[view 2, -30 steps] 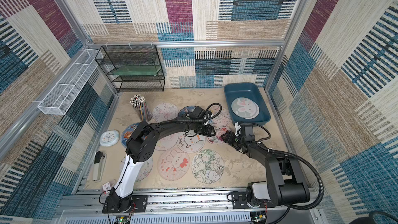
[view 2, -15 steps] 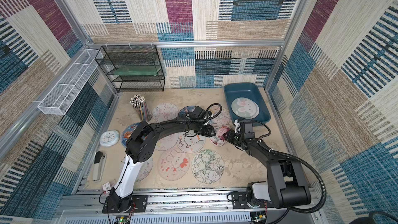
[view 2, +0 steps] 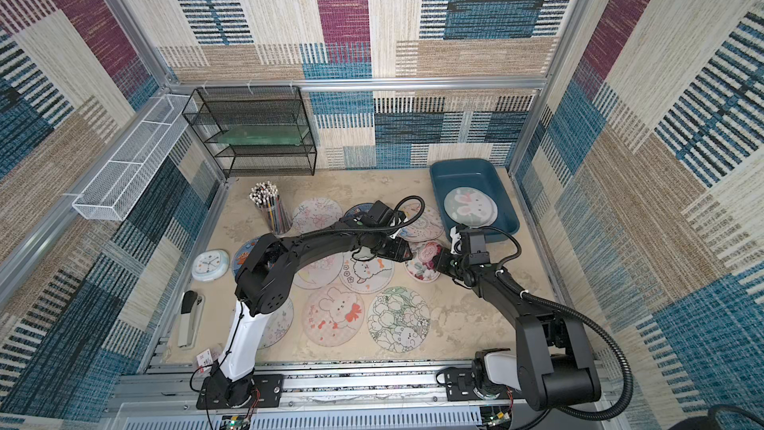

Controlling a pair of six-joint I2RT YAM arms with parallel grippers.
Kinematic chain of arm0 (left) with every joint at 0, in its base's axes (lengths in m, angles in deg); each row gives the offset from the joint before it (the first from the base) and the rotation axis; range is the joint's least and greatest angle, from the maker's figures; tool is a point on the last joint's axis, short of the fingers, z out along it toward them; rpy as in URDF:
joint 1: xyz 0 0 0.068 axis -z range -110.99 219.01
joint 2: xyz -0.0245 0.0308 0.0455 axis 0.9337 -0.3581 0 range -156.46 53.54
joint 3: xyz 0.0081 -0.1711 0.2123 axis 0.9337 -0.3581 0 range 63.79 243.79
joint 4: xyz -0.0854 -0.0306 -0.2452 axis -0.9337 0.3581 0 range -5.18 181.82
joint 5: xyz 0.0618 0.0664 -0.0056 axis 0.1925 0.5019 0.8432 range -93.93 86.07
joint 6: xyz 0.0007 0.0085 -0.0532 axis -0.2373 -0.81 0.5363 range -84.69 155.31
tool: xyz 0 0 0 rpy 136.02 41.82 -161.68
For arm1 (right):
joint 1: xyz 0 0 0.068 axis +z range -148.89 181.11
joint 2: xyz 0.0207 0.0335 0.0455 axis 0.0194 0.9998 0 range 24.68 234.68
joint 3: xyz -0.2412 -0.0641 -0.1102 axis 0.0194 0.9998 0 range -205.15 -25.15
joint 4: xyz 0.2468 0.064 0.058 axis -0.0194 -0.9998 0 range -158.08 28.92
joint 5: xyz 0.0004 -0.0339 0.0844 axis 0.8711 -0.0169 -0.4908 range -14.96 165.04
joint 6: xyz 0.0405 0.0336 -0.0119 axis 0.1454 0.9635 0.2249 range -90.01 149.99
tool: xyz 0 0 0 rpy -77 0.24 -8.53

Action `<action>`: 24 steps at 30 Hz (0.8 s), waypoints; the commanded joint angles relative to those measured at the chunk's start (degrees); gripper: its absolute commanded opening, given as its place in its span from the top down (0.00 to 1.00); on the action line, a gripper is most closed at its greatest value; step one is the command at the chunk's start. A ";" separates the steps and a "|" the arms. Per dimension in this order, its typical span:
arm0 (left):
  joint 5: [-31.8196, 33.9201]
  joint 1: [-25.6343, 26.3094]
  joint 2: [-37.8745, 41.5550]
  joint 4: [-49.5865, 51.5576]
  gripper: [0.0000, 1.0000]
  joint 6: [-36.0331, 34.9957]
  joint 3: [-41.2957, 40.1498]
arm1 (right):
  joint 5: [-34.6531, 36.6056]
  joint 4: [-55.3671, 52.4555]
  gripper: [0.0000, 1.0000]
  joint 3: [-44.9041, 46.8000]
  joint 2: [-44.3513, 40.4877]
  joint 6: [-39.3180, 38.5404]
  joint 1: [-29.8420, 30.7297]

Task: Put the coasters into the storage box
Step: Pick up the coaster from the center of the board.

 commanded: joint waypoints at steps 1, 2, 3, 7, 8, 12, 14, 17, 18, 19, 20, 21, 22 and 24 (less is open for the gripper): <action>2.33 -0.10 1.83 0.18 0.42 -1.59 -0.65 | -1.19 -0.42 0.90 -1.55 -1.45 -1.87 0.69; 2.82 -0.11 2.40 -0.38 0.42 -1.63 -1.17 | -1.50 -0.78 0.90 -2.01 -2.03 -2.20 0.98; 3.26 -0.24 3.04 -0.96 0.42 -1.71 -1.82 | -1.55 -1.27 0.90 -2.64 -2.64 -2.37 1.37; 5.28 -0.20 6.10 -3.94 0.42 -1.80 -5.05 | -1.06 -3.30 0.91 -5.24 -4.41 -3.21 2.67; 5.81 -0.19 7.18 -4.87 0.42 -1.98 -6.04 | -0.95 -3.84 0.92 -5.98 -4.69 -3.47 3.03; 7.93 -0.19 12.17 -9.84 0.42 -2.40 -11.26 | -1.24 -4.48 0.92 -8.52 -4.95 -3.71 3.88; 8.90 -0.24 15.08 -13.05 0.42 -2.42 -14.49 | -0.90 -4.62 0.92 -9.90 -4.75 -3.65 4.00; 9.83 -0.20 19.31 -18.21 0.42 -2.42 -19.33 | -0.76 -4.45 0.92 -12.19 -4.18 -3.68 4.05; 9.91 -0.18 20.30 -19.57 0.42 -2.38 -20.59 | -0.75 -4.37 0.92 -12.91 -4.01 -3.83 4.02; 9.78 -0.25 21.45 -21.14 0.42 -2.31 -21.86 | -0.76 -4.20 0.92 -13.75 -3.63 -3.98 4.06; 9.46 -0.24 22.38 -22.64 0.42 -2.18 -23.04 | -0.33 -4.14 0.92 -14.67 -3.33 -4.09 3.98; 9.21 -0.19 23.05 -23.70 0.42 -2.03 -23.95 | 0.05 -4.15 0.92 -15.58 -2.94 -4.17 3.94; 8.70 -0.19 23.72 -25.02 0.42 -1.84 -24.91 | 0.32 -3.97 0.92 -16.72 -2.45 -4.28 3.85; 8.02 -0.25 24.69 -26.75 0.42 -1.65 -26.27 | 1.03 -3.51 0.92 -18.69 -1.37 -4.47 3.35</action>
